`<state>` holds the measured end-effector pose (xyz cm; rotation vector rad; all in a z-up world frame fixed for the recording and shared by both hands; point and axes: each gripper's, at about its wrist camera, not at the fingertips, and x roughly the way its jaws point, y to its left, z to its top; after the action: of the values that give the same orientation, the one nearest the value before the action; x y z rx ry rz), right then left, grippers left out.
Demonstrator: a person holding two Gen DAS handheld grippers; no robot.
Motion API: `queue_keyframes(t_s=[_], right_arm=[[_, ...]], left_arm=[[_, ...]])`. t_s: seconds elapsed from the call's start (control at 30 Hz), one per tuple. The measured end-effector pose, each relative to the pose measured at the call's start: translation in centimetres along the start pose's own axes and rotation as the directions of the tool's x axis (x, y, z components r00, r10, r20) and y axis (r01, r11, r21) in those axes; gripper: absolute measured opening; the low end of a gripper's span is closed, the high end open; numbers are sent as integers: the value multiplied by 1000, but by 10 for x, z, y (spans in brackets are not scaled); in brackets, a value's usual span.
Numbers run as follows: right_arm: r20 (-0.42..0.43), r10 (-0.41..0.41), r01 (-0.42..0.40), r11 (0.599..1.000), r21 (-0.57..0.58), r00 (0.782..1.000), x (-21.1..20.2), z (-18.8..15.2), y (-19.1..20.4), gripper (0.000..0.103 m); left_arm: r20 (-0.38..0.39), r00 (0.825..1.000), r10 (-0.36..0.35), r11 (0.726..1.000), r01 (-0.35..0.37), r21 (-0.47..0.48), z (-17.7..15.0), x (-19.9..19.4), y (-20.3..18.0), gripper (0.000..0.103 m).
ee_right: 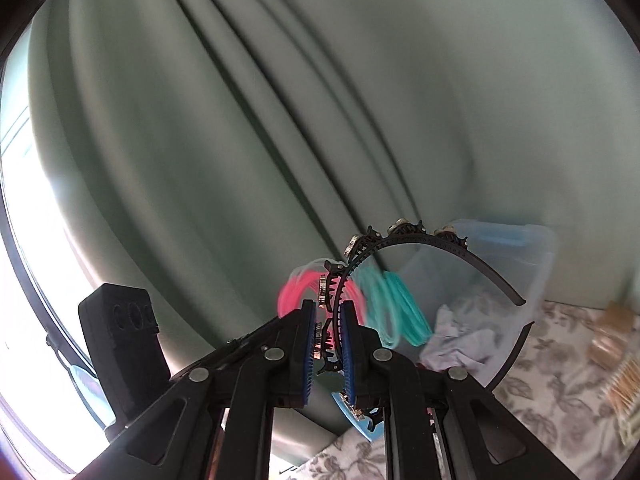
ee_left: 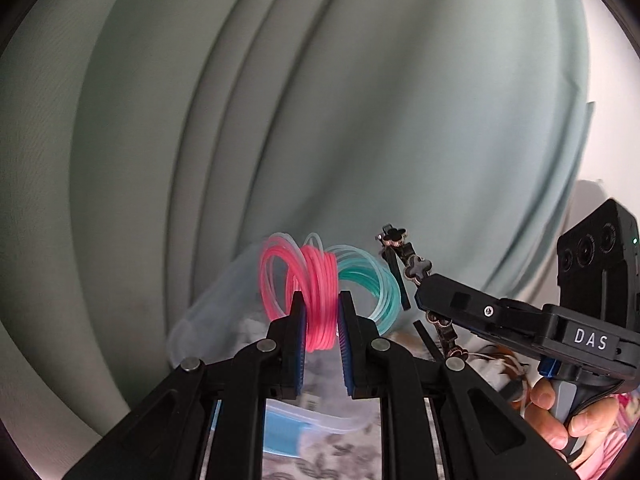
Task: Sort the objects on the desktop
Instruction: 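Lower the bangles and headband into the clear bin with both grippers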
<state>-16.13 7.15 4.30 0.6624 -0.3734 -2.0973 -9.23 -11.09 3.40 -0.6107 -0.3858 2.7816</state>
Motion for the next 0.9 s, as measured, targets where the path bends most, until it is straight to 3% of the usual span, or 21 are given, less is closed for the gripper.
queue_keyframes(t_s=[0.3,0.57,0.9], right_arm=[[-106,-23,28,999,43,994,57,-23,-32,14],[-158,-47,52,998,32,986,95,-28,-43,14],[-169,-33,42,998,54,985,73,-16,-31,17]], left_arm=[[-85,993,80,997,-81,-10,-18,42,26,15],[-167,981,98,995,-102,-19,-35,73,35,15],[-202,972,121,992,-123,1,-40,90,37,15]])
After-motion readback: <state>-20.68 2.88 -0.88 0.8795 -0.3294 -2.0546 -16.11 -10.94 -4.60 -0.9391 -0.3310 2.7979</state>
